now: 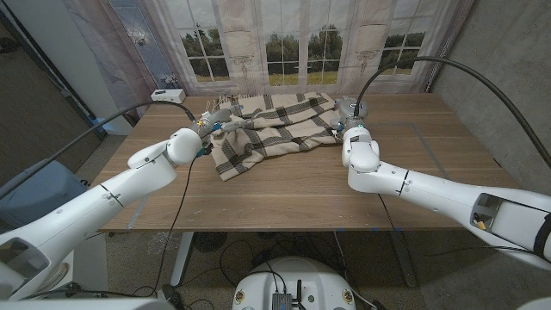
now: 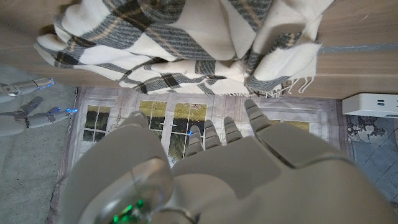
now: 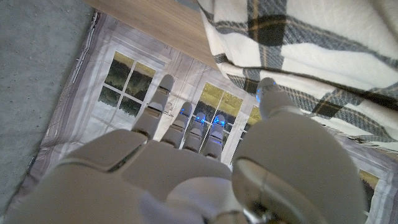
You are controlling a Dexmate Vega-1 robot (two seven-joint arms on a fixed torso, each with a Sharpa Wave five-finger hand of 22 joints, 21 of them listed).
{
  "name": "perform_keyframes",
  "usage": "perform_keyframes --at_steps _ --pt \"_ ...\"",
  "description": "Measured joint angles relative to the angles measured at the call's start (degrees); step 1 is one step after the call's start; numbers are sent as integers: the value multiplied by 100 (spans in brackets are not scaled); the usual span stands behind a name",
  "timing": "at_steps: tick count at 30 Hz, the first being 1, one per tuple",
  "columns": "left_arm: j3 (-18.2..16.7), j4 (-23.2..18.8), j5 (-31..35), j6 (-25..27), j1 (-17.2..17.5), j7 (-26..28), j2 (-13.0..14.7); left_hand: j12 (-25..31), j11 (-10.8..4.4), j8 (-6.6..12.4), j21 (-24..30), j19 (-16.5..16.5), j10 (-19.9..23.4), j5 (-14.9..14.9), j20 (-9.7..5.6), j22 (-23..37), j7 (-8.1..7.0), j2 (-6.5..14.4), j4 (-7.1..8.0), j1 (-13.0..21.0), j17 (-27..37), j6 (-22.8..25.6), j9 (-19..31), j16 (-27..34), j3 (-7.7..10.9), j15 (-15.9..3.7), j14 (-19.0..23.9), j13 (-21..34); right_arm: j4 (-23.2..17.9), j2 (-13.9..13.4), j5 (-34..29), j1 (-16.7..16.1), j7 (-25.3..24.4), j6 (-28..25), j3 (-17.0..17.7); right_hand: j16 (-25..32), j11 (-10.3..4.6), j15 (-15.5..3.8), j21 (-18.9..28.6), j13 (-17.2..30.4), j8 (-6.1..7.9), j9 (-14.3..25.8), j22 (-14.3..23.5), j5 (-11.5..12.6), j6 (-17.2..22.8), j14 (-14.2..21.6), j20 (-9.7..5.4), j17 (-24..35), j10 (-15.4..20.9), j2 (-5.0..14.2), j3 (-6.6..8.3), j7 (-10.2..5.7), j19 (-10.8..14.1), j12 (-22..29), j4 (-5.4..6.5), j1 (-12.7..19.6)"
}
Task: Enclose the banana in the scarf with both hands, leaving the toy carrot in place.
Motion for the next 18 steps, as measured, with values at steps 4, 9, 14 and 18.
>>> perform_keyframes --at_steps 4,9,14,18 --pt "35 37 -61 -29 -45 -75 3 0 15 0 0 0 -15 0 0 0 7 0 0 -45 0 -28 0 0 -48 0 0 0 -189 -130 -166 125 655 -80 -162 0 -10 1 -132 -22 0 0 0 0 -184 -180 72 -106 -129 -69 24 8 -223 0 -24 69" --pt "72 70 -138 -55 -104 -183 16 0 15 0 0 1 -15 0 0 0 -34 -16 0 -61 0 -69 0 0 -48 0 0 0 -252 -185 -372 217 1225 -114 -303 0 -1 2 -206 -27 0 0 0 17 -263 -326 121 -177 -241 -137 24 -57 -333 0 -24 137" --pt "115 107 -252 -61 -171 -352 29 0 33 0 0 1 -83 0 -1 -1 -65 -55 0 -100 1 -183 1 0 -95 43 -43 0 -246 -191 -558 304 1650 -75 -412 0 -10 8 -271 -53 0 0 1 25 -396 -503 167 -254 -313 -201 24 -115 -411 0 -24 131" --pt "152 135 -252 -61 -226 -352 40 0 74 0 0 -31 -179 0 31 -1 -66 -87 14 -169 1 -266 1 0 -128 93 -94 1 -246 -191 -711 304 1952 -14 -412 1 -1 13 -364 -80 0 0 -27 68 -622 -684 198 -351 -510 -298 23 -112 -524 1 -23 145"
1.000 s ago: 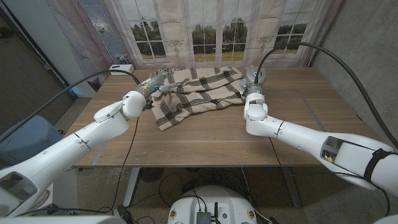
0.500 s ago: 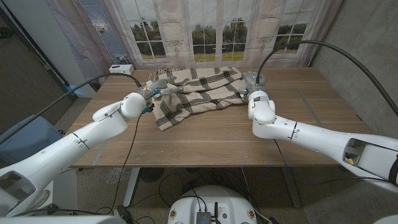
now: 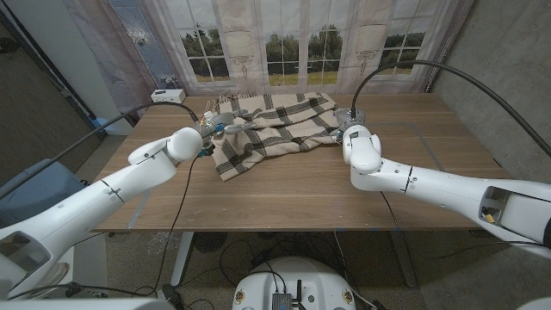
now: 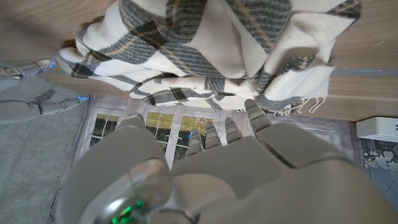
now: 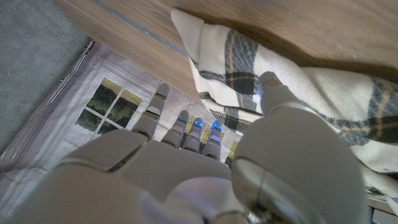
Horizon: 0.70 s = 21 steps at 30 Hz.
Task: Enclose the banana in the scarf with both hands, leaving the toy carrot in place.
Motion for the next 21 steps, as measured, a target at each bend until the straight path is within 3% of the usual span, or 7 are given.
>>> perform_keyframes --at_steps 10,21 --pt "88 51 -231 100 -119 -373 31 0 43 0 0 -61 -83 23 -1 0 34 -26 -5 -95 0 -151 0 0 -38 40 -40 0 331 170 -294 70 465 267 -71 0 31 -1 -100 -27 0 0 0 63 -343 -222 29 -144 -252 -137 -18 21 -91 0 19 -43" --pt "137 44 -404 261 -190 -580 103 0 44 0 0 -61 -83 33 -1 28 32 -41 18 -154 1 -212 1 0 -61 59 -19 1 884 464 -497 62 723 662 49 0 61 30 -146 -53 0 0 1 105 -497 -252 11 -224 -406 -141 -25 31 -108 0 25 -39"
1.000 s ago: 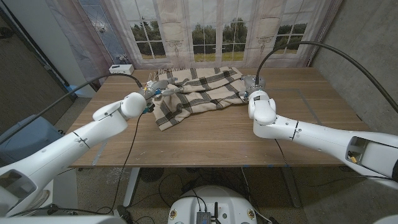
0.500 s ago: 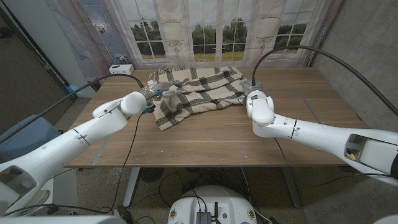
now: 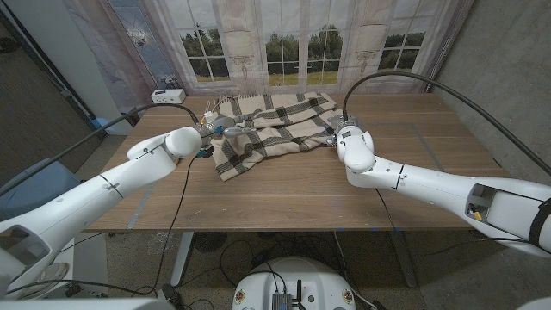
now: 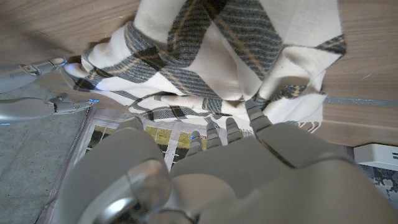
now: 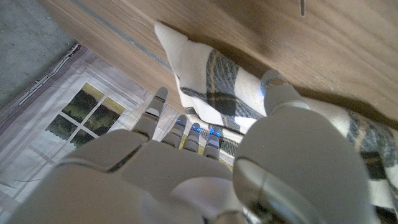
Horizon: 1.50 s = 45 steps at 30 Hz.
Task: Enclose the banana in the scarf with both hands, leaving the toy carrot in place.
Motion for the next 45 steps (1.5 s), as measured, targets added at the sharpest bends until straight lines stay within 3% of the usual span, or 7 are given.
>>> perform_keyframes --at_steps 11,20,28,32,41,42,45 --pt "39 4 -160 78 -61 -172 45 0 31 0 20 0 -31 0 0 0 0 -23 0 -23 0 0 0 0 -48 0 0 0 773 377 -31 33 57 377 97 76 31 -17 0 -27 24 -19 1 66 -50 21 -161 -65 -31 -22 0 -11 140 25 0 23" --pt "182 197 -328 143 -254 -491 -5 109 40 29 88 78 148 37 49 -13 -31 -58 0 -138 0 -31 0 67 -95 60 270 -28 1272 595 85 114 7 567 172 290 -30 -43 46 -76 193 -31 17 156 354 647 -240 -197 309 156 156 -24 613 224 3 199" --pt "368 375 -381 183 -491 -646 -78 221 156 156 137 178 486 83 72 -17 82 -53 7 -249 1 310 -28 106 -135 20 478 -28 1436 647 123 121 -517 845 190 903 -361 -89 336 -159 652 -99 36 90 2592 2694 -693 -356 2439 555 619 -121 1749 792 -69 628" --pt "439 430 -436 264 -575 -865 -102 244 163 156 144 177 556 83 72 -17 83 -53 7 -249 1 372 -28 106 -135 -11 524 -28 1853 746 76 43 -1001 1042 210 1356 -574 -162 470 -158 884 -108 44 -45 3784 3579 -925 -105 3411 692 693 -132 2111 993 -131 1246" --pt "455 444 -529 348 -593 -1096 -107 244 182 156 165 238 636 83 71 -32 113 -46 -16 -302 1 426 -28 106 -158 -11 585 -27 2256 795 61 -53 -1179 1123 258 2269 -629 -472 1009 118 959 9 177 -328 5618 4917 -1303 944 5030 741 328 -106 2551 1511 -158 2944" --pt "535 508 -533 357 -685 -1119 -121 244 181 155 165 238 661 83 71 -32 125 -45 -16 -303 1 477 -28 106 -158 -2 605 -27 2317 803 -36 -56 -2223 1727 259 2316 -620 -490 1072 160 972 18 196 -344 5763 4989 -1302 1025 5165 737 304 -85 2551 1576 -146 3054" --pt "553 519 -550 390 -708 -1193 -123 287 205 164 164 238 741 83 71 -27 186 -8 7 -340 1 580 -28 106 -182 -11 647 -27 2497 818 -61 -45 -2429 1874 258 2408 -614 -552 1218 271 1004 30 229 -356 6018 5146 -1302 1191 5398 745 241 -26 2550 1706 -132 3203"
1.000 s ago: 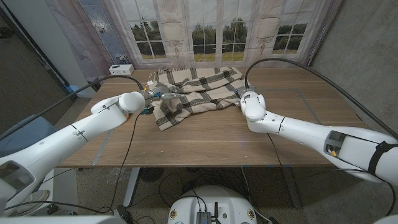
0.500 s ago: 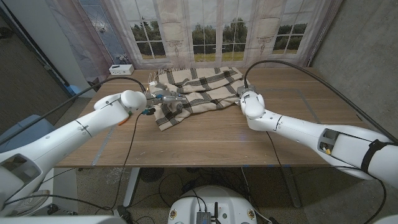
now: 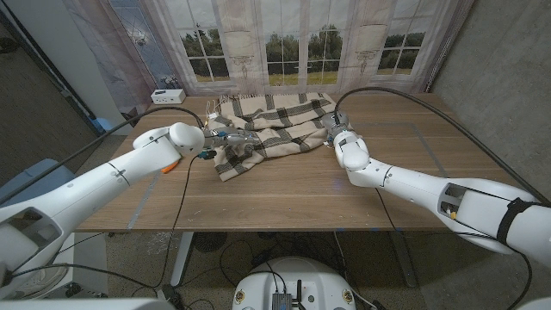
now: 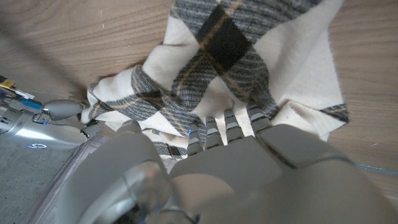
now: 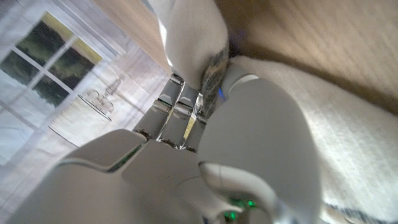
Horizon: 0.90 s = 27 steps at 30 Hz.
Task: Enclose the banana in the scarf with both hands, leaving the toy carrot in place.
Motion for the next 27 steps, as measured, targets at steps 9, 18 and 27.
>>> perform_keyframes --at_steps 9,18,27 --pt "130 41 9 68 -128 -151 -3 0 -32 33 -9 -2 90 0 -1 -5 4 -30 0 -30 0 124 0 0 0 0 61 0 516 51 -298 311 -1036 1001 -162 77 53 -19 176 168 33 36 26 -22 181 122 0 245 147 86 -93 54 0 105 45 177" --pt "206 71 2 105 -181 -226 9 0 -1 33 -16 22 121 0 -21 -3 19 -53 0 -53 0 139 1 0 -47 -31 92 1 1159 202 -929 818 -1865 2302 -478 64 53 -18 248 250 39 36 26 20 220 122 0 316 146 102 -118 76 -47 122 67 238" --pt "204 76 -59 109 -147 -233 37 0 -1 33 3 31 121 38 -30 -1 19 -44 0 -107 0 139 1 0 -47 -30 92 1 2075 649 -1317 1444 -2382 3032 -903 -40 -32 -10 317 334 39 62 25 22 313 130 10 358 182 124 -164 45 -118 180 69 260"
